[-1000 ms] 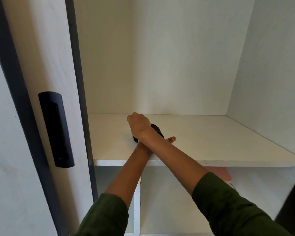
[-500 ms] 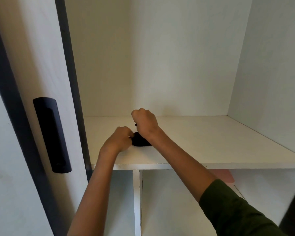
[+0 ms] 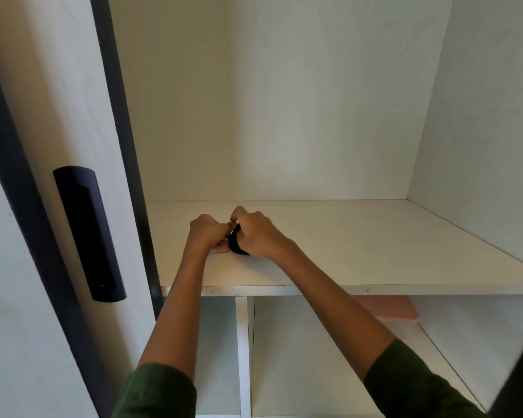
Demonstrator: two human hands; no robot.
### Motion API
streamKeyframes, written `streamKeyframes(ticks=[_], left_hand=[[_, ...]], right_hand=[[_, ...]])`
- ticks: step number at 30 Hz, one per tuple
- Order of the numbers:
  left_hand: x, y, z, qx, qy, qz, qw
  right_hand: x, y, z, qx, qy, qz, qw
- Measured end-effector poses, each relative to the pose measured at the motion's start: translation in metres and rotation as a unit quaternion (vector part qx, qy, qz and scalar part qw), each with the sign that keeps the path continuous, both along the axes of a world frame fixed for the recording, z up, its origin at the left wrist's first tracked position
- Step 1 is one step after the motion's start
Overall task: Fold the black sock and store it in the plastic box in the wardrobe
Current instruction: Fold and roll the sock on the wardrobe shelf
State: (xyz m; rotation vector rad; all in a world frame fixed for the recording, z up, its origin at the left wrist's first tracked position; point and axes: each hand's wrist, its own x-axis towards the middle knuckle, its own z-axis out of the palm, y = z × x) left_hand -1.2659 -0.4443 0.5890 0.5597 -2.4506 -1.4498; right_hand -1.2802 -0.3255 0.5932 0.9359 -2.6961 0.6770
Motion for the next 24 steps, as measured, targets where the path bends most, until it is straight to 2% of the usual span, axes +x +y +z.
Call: streamKeyframes(ticks=[4,6,7,9,11,12,15,20,24], left_hand=[[-0.006,0.007,0.003,-0.057,-0.016,0.0,0.998],[-0.006,0.01,0.003,-0.07,-0.021,0.004,0.997],[-0.004,0.01,0.004,-0.073,-0.023,0.005,0.997],[-0.004,0.009,0.004,-0.069,-0.023,0.006,0.997],[-0.006,0.007,0.003,-0.052,-0.019,0.008,0.998],[-0.007,0.007,0.001,-0.046,-0.015,0.01,0.999],[-0.012,0.008,-0.004,-0.08,-0.011,0.015,0.997],[-0.012,0.022,-0.008,-0.243,-0.026,0.07,0.967],[-0.009,0.024,-0.003,-0.295,-0.033,0.059,0.953]], right_hand=[[-0.014,0.012,-0.002,-0.11,-0.062,-0.006,0.992],[-0.018,0.019,-0.004,-0.122,-0.044,-0.027,0.991],[-0.019,0.023,-0.004,-0.096,-0.033,-0.038,0.994],[-0.024,0.03,-0.006,0.029,-0.045,-0.048,0.997],[-0.026,0.034,-0.011,0.156,-0.08,-0.039,0.984],[-0.027,0.035,-0.015,0.188,-0.097,-0.038,0.977],[-0.03,0.036,-0.025,0.211,-0.11,-0.043,0.97],[-0.028,0.036,-0.025,0.217,-0.107,-0.049,0.969],[-0.026,0.037,-0.018,0.229,-0.126,-0.045,0.964]])
